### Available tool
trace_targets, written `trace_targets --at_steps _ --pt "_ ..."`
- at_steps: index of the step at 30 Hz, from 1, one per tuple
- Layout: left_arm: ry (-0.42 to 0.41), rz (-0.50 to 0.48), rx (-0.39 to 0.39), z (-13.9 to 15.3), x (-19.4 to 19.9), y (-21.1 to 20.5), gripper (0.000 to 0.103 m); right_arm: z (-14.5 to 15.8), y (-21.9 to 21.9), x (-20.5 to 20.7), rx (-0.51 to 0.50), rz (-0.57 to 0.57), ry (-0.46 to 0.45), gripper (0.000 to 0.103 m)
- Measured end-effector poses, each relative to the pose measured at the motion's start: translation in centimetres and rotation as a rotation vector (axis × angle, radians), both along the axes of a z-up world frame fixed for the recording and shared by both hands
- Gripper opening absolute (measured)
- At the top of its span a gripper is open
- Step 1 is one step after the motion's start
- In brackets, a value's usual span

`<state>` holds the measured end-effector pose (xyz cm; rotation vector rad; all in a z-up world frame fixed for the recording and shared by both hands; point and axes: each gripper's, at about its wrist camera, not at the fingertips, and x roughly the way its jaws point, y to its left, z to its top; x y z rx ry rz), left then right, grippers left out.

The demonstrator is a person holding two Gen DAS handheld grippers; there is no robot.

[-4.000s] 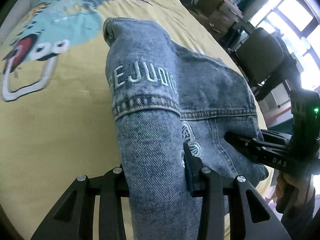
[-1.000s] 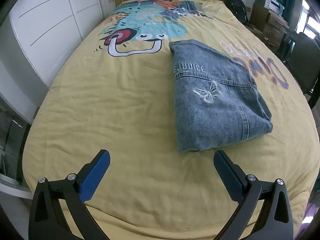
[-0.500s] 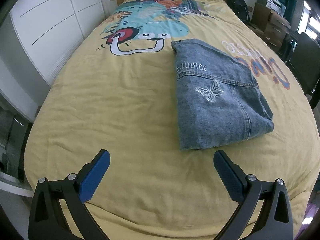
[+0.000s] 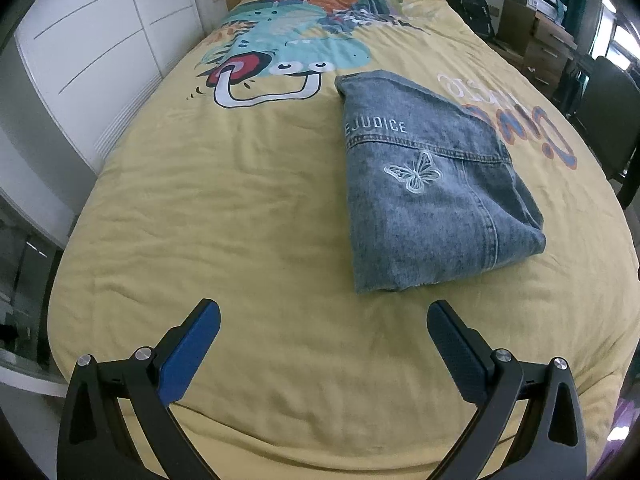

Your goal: Fold large clothes

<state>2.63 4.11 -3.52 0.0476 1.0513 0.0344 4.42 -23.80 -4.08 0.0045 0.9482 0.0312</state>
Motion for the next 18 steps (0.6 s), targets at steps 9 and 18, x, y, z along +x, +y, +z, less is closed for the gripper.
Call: trace_targets --at_steps 9,18 --pt "0.007 -0.004 0.003 -0.18 0.00 -0.27 0.102 -0.04 0.15 -0.05 0.006 0.003 0.002 0.102" --pt "0.015 -0.005 0.001 -0.34 -0.08 -0.57 0.102 -0.15 0.21 0.00 0.008 0.008 0.006 0.102"
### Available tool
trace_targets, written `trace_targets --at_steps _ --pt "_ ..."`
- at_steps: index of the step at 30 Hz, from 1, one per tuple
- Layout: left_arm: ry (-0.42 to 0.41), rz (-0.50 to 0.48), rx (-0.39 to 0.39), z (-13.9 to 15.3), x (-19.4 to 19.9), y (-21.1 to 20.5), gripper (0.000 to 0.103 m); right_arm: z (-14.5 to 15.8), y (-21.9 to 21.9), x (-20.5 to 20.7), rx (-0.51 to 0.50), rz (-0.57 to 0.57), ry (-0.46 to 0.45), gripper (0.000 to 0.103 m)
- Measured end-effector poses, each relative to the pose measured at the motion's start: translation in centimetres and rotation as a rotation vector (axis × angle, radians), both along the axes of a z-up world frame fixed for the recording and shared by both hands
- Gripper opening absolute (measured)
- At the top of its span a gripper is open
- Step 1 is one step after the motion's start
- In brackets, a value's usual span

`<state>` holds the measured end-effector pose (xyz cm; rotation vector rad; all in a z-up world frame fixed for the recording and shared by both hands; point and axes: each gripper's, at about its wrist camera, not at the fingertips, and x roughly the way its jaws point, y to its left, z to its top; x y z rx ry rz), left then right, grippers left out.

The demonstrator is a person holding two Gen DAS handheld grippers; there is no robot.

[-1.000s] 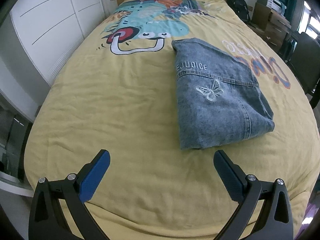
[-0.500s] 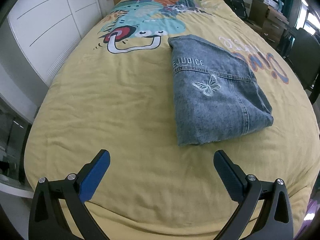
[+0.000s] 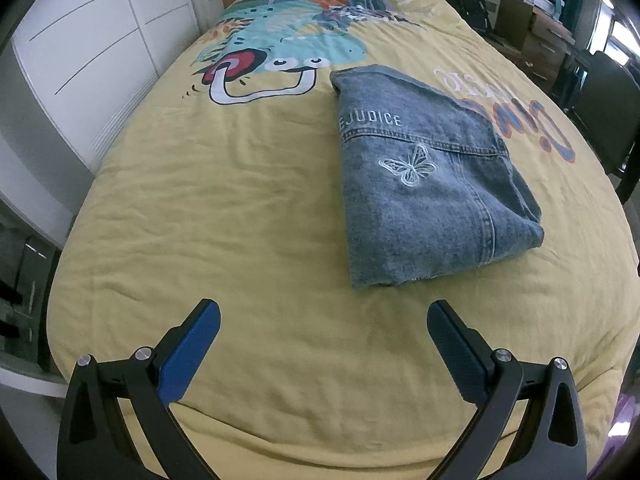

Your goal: Fold large clothes

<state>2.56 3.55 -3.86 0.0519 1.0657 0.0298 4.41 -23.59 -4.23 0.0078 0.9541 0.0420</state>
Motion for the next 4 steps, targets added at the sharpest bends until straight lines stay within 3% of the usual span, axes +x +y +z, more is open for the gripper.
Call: trace_targets --at_steps 4 --pt "0.003 -0.007 0.011 -0.15 -0.05 -0.41 0.102 -0.05 0.03 0.00 0.001 0.001 0.002 0.102"
